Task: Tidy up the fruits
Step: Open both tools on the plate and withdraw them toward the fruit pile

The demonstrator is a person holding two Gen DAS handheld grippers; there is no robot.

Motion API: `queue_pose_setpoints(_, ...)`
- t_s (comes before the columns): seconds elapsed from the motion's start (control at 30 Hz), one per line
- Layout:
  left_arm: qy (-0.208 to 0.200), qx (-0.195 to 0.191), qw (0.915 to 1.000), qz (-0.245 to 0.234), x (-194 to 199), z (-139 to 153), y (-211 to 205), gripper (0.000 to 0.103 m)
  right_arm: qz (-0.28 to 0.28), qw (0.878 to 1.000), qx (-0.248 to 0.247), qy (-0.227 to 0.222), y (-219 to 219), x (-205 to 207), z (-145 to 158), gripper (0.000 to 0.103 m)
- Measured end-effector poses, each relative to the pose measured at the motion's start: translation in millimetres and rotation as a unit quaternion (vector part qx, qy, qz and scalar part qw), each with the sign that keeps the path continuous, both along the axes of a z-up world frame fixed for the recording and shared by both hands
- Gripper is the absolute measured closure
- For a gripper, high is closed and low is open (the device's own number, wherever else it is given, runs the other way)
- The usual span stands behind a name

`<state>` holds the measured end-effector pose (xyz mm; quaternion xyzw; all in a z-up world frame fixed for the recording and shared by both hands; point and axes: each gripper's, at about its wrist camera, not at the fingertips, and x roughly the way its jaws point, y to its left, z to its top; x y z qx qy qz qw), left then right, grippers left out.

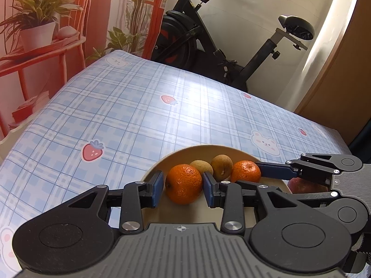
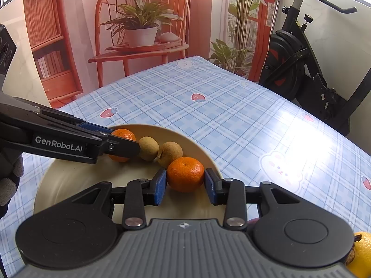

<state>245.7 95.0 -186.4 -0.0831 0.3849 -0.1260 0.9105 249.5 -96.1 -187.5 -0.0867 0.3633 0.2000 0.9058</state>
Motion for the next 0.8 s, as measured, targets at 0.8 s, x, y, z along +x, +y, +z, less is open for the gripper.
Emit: queue_pose_setpoints(0.8, -0.056, 0.019, 0.9965, 0.059, -42.9, 45.6, -9.6, 0.059, -0.022, 0.996, 0.049, -0.075, -30.6, -52.5, 44.3, 0.063)
